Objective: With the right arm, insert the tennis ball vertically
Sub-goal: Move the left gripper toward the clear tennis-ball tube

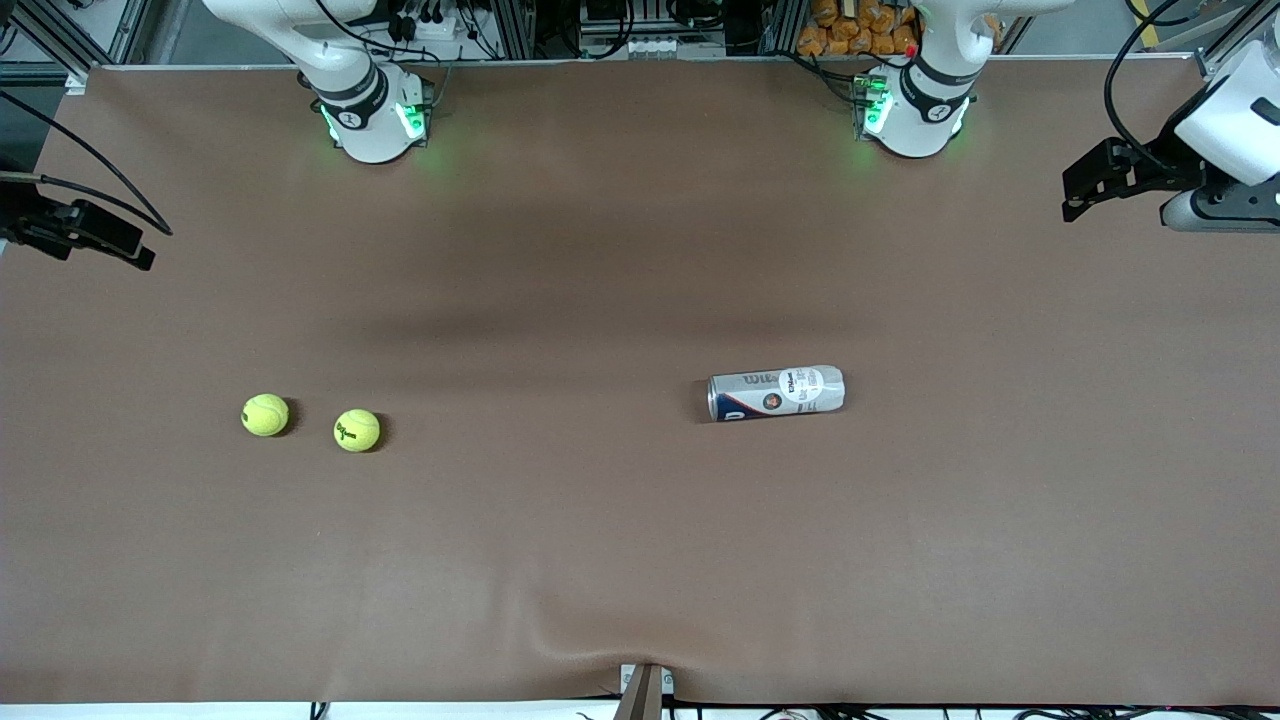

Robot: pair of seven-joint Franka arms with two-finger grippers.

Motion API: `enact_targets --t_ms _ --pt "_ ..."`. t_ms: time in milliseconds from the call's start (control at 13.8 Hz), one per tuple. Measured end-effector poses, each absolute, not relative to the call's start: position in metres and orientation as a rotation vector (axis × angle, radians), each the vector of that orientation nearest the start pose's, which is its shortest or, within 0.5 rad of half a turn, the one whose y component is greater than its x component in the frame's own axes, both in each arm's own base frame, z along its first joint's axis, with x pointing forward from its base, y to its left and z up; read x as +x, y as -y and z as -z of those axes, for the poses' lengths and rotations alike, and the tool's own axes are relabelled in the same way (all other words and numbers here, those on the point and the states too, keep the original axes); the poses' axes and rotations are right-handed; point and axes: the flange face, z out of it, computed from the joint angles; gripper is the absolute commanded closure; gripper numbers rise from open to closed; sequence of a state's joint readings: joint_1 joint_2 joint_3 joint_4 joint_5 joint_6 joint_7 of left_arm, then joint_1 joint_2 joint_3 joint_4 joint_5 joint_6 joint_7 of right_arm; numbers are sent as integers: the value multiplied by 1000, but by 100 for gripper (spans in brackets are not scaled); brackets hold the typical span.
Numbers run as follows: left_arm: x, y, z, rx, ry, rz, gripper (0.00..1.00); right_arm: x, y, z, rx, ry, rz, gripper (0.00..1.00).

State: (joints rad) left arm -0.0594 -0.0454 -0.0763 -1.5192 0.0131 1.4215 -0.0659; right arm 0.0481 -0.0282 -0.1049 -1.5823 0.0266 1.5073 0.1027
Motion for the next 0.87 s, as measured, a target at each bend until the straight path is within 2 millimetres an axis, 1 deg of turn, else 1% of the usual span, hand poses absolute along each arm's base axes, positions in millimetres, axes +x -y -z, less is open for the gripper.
enact_targets --t_ms 507,725,870 --pt "520 70 -660 -3138 -105 -84 0 538 28 -629 -3102 -250 -74 0" --pt "522 82 -653 -3159 -137 -107 0 538 28 -629 -3102 -250 -74 0" --pt "526 101 -642 -3153 -189 -143 0 538 28 -629 -3102 -251 -74 0"
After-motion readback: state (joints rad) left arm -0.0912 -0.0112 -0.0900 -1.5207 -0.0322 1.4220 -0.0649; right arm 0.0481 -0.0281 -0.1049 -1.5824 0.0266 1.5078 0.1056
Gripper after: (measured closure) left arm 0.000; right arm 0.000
